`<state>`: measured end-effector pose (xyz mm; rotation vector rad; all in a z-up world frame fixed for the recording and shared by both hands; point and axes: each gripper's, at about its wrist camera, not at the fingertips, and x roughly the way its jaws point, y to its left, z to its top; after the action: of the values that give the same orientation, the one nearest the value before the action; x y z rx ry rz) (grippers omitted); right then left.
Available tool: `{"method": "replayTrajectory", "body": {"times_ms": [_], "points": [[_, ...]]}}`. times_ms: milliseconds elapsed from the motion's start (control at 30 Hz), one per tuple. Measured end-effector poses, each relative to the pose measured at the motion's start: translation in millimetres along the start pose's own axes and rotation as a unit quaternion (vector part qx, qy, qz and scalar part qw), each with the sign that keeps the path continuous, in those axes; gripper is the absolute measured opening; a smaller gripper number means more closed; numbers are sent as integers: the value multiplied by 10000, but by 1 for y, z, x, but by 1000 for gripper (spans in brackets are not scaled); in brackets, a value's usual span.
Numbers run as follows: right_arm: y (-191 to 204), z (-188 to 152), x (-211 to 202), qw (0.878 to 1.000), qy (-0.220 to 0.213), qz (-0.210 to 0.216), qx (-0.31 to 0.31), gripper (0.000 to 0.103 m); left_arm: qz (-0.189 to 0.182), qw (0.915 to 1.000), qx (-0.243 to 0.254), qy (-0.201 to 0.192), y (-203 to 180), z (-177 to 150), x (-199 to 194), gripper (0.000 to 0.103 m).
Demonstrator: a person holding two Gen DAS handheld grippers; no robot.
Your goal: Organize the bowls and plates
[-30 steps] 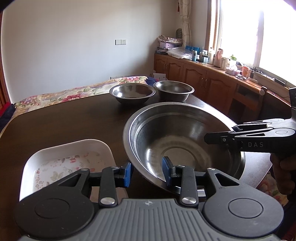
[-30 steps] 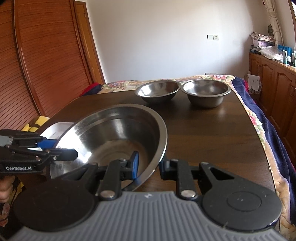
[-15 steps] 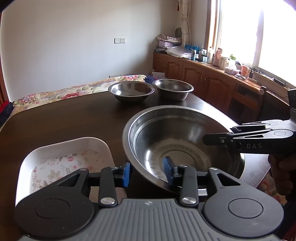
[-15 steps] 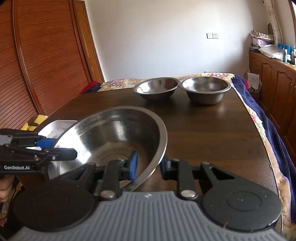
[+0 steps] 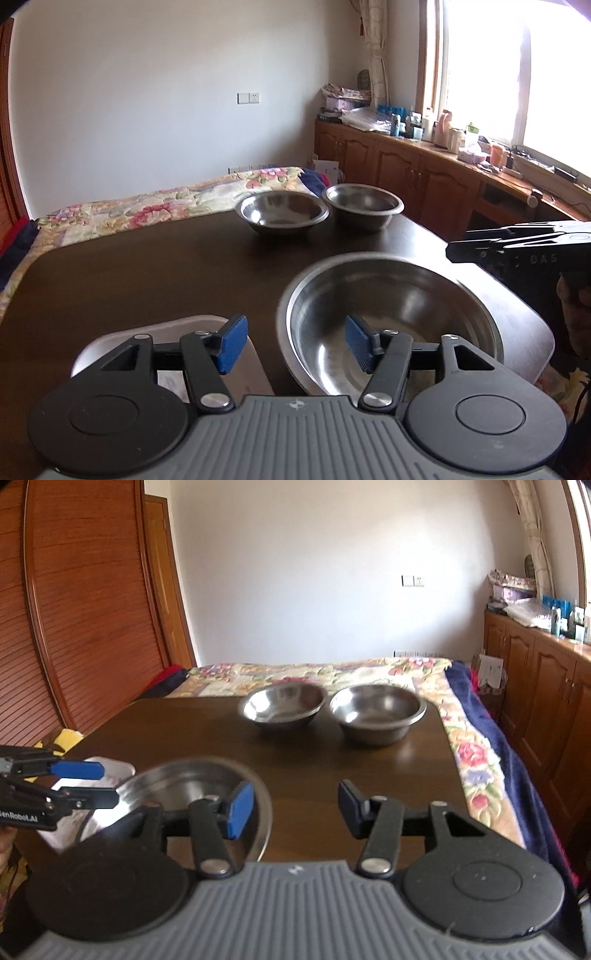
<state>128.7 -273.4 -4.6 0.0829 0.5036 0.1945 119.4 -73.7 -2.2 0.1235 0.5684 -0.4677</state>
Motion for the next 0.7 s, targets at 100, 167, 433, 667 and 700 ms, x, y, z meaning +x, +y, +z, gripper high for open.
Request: {"method": "replayTrajectory", "body": {"times_ms": [100, 167, 433, 667, 700], "points": [[-4, 11, 2, 9999, -62, -41, -115, 52, 50, 10000, -2, -85, 4, 10, 1, 86], [-6, 17, 5, 9998, -93, -67, -178, 53, 89, 9999, 25, -144, 6, 17, 1, 86], [-17, 37, 23, 9992, -136, -118, -349, 52, 102, 9997, 89, -215, 10, 44, 17, 86], [-24, 57, 46, 9989, -51, -44, -471, 52, 137, 9996, 204, -140, 11, 63, 39, 86], [-25, 60, 51, 9987, -25, -10, -505, 52, 132, 9996, 200, -127, 12, 66, 43, 86]]}}
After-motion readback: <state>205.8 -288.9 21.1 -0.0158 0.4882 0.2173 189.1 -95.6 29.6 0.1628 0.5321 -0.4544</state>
